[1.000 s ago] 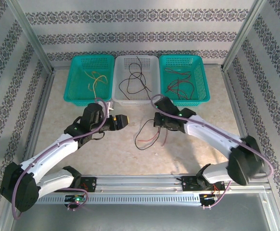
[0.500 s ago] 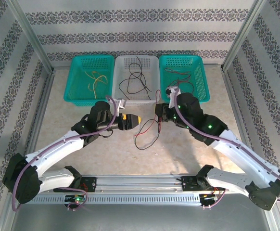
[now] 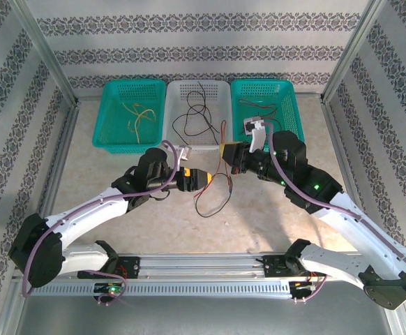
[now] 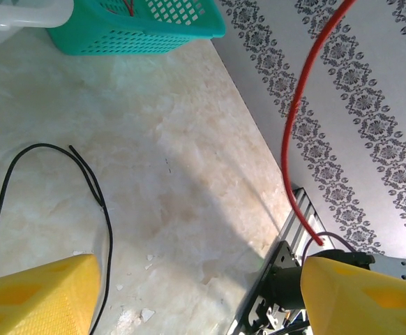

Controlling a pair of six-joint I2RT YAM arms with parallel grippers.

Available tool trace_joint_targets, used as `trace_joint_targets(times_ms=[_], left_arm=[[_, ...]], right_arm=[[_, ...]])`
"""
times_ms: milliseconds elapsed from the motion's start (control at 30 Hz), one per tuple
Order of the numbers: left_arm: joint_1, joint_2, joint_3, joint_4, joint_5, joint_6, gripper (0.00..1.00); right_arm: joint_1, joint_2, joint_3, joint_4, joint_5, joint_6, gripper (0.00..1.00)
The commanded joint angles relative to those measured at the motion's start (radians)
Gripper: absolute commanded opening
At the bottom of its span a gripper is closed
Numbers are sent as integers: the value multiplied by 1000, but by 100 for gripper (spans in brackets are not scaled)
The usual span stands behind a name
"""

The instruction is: Untangle the cables

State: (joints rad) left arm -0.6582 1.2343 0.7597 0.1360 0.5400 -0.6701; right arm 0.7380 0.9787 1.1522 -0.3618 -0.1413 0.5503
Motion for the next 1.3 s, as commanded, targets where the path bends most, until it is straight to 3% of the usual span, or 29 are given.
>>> trace_joint_targets(times_ms=[0,233,533,800,900,1000,1200,1267], left_arm=[[-14,11,9,79,25,-1,76],[-14,27,-1,73,1,-1,76],[-14,-22,0,-104,-137,65,76],[-12,-25,22,-246,-231,103,77],[-9,3,39,-291,-242,111,80],[-8,59,79,-348,-241,129,80],[-6,146,121,-379,-231,120,74],[-6,168,121,-393,-234,113,68]], right_arm=[[11,7,43,44,-23,4,0],[-25,50,111,-59,98,-44,0],[-350,277,312,-211,113,-93,0],[-566,624,550,-311,135,-134,0],[-567,720,636,-404,176,-144,30],[-508,694,558,-399,213,-146,55],[-300,482,188,-296,320,-40,58],[-233,427,65,-255,320,36,58]])
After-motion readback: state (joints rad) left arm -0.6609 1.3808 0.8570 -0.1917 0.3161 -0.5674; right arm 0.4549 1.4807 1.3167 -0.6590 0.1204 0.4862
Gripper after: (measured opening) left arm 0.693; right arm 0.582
